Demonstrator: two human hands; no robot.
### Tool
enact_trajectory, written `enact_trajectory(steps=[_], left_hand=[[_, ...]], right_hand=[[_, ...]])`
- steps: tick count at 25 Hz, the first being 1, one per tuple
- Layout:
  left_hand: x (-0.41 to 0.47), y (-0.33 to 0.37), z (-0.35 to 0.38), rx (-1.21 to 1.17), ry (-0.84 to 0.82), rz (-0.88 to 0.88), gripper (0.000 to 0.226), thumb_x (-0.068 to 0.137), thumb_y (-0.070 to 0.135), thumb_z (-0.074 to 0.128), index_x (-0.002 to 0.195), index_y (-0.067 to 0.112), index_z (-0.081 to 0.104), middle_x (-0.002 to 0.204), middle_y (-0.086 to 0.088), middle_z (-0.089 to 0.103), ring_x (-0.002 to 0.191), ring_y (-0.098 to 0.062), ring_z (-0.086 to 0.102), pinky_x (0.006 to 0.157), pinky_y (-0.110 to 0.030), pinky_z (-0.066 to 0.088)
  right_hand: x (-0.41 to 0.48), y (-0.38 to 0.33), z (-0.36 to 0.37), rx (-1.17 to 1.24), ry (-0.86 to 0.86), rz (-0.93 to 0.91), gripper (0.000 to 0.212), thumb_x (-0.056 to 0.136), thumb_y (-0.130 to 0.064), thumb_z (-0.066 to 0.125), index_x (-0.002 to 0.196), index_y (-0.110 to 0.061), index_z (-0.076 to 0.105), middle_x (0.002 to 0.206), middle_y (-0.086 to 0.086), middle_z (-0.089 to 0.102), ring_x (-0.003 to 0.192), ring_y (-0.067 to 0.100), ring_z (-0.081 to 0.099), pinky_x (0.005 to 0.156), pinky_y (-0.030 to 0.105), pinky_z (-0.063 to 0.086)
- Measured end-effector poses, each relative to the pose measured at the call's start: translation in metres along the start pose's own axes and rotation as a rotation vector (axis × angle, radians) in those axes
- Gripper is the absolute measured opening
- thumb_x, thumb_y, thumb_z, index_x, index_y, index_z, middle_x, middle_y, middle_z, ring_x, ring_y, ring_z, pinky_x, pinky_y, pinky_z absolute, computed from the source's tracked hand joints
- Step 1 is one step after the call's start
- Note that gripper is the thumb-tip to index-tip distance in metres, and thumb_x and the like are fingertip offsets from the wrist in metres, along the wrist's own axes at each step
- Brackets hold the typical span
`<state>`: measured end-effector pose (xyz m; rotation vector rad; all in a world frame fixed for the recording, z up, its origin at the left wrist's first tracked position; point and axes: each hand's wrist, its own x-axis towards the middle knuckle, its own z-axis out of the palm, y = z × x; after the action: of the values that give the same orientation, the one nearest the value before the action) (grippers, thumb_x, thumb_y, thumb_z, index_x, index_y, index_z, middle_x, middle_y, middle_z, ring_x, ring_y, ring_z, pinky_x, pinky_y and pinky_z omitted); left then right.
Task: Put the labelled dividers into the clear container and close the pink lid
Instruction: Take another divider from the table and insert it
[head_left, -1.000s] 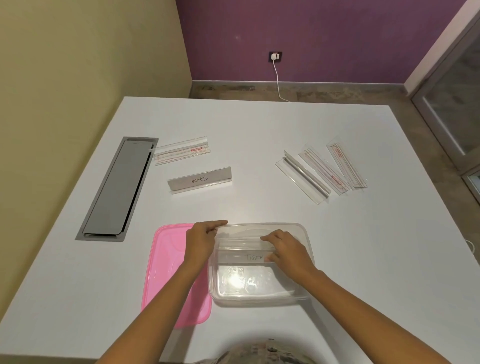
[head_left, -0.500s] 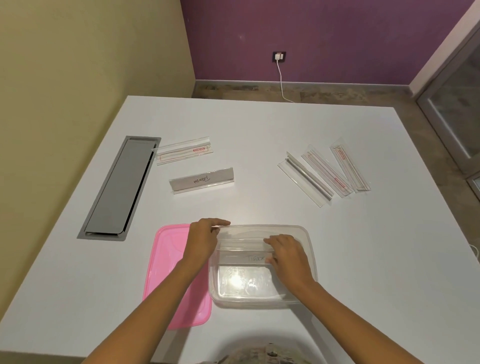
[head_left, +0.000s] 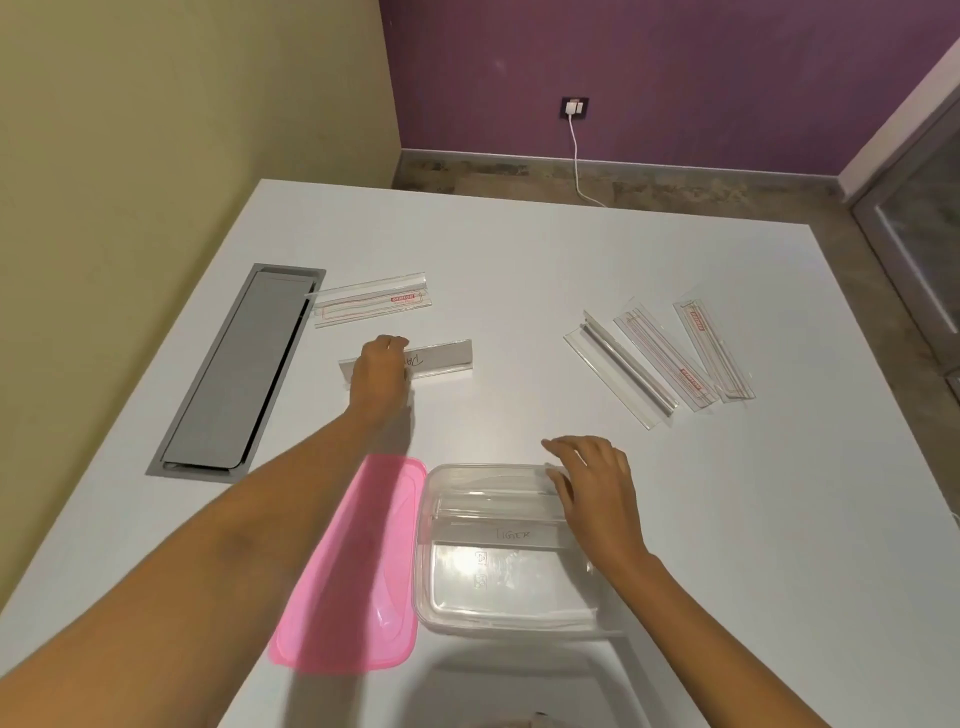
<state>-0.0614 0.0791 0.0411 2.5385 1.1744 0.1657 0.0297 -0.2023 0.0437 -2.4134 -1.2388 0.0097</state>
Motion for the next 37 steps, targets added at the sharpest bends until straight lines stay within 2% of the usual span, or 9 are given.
enact_trajectory(steps=[4,8,15,19,26,29,32,35,37], left_hand=[[0.023,0.003,0.006,0.158,-0.139,0.018,0.034,0.087,-0.001,0.049,0.121,-0.001,0.054,0.118,-0.022,0.059,0.109,-0.040,0.055,0.091,-0.045,0.043],[0.031,0.010,0.012,0.183,-0.137,0.019,0.033,0.080,-0.011,0.049,0.111,-0.002,0.056,0.108,-0.022,0.060,0.100,-0.041,0.058,0.083,-0.044,0.045],[0.030,0.001,0.015,0.255,-0.210,0.031,0.030,0.076,-0.010,0.049,0.102,0.000,0.060,0.101,-0.020,0.058,0.084,-0.037,0.057,0.066,-0.036,0.039],[0.021,-0.005,0.015,0.213,-0.192,0.039,0.029,0.074,-0.009,0.051,0.098,0.002,0.063,0.094,-0.016,0.057,0.078,-0.034,0.054,0.064,-0.033,0.037],[-0.014,0.032,-0.015,-0.147,0.169,0.212,0.029,0.083,-0.005,0.052,0.105,0.008,0.065,0.099,-0.012,0.064,0.086,-0.031,0.061,0.068,-0.036,0.050],[-0.046,0.067,-0.034,-0.437,0.297,0.223,0.022,0.085,-0.002,0.059,0.101,0.010,0.068,0.095,-0.005,0.067,0.080,-0.015,0.062,0.077,-0.018,0.048],[-0.082,0.099,-0.046,-0.799,0.262,0.018,0.023,0.081,0.001,0.062,0.093,0.020,0.069,0.087,0.012,0.068,0.071,-0.002,0.066,0.070,-0.004,0.047],[-0.117,0.116,-0.046,-1.089,0.088,-0.196,0.021,0.083,0.002,0.061,0.093,0.019,0.068,0.087,0.011,0.071,0.072,-0.007,0.072,0.072,-0.020,0.058],[-0.135,0.119,-0.043,-1.192,-0.011,-0.247,0.020,0.086,0.000,0.059,0.098,0.014,0.068,0.094,0.002,0.072,0.079,-0.014,0.074,0.074,-0.029,0.060]], right_hand=[[0.003,0.002,0.007,0.013,-0.026,-0.017,0.020,0.081,-0.017,0.073,0.101,-0.019,0.073,0.093,-0.002,0.073,0.089,0.023,0.064,0.081,0.036,0.050],[0.005,0.006,0.011,0.009,-0.002,-0.057,0.021,0.074,-0.011,0.080,0.092,-0.020,0.077,0.080,-0.004,0.074,0.077,0.023,0.065,0.074,0.034,0.052],[0.005,0.010,0.014,-0.017,0.016,-0.099,0.024,0.073,-0.010,0.080,0.094,-0.020,0.076,0.082,-0.004,0.074,0.078,0.024,0.065,0.074,0.034,0.052],[0.003,0.008,0.014,-0.006,0.028,-0.090,0.022,0.073,-0.010,0.080,0.094,-0.018,0.076,0.081,-0.002,0.074,0.078,0.025,0.065,0.074,0.034,0.052],[-0.002,0.002,0.001,0.039,0.026,-0.073,0.035,0.084,-0.018,0.069,0.119,-0.016,0.063,0.112,0.005,0.066,0.102,0.024,0.062,0.084,0.037,0.055],[-0.002,-0.005,-0.008,0.238,0.003,0.056,0.048,0.090,-0.027,0.061,0.135,-0.023,0.046,0.130,-0.001,0.053,0.119,0.015,0.047,0.094,0.027,0.046],[-0.001,-0.014,-0.018,0.374,0.021,0.119,0.056,0.091,-0.038,0.057,0.140,-0.032,0.030,0.139,-0.010,0.041,0.126,0.004,0.037,0.096,0.016,0.034],[-0.005,-0.026,-0.028,0.547,0.015,0.181,0.063,0.086,-0.052,0.056,0.140,-0.039,0.027,0.139,-0.017,0.039,0.126,-0.003,0.036,0.093,0.008,0.029],[-0.009,-0.030,-0.034,0.637,0.001,0.189,0.064,0.082,-0.056,0.057,0.138,-0.041,0.030,0.136,-0.018,0.043,0.123,-0.004,0.041,0.093,0.009,0.035]])
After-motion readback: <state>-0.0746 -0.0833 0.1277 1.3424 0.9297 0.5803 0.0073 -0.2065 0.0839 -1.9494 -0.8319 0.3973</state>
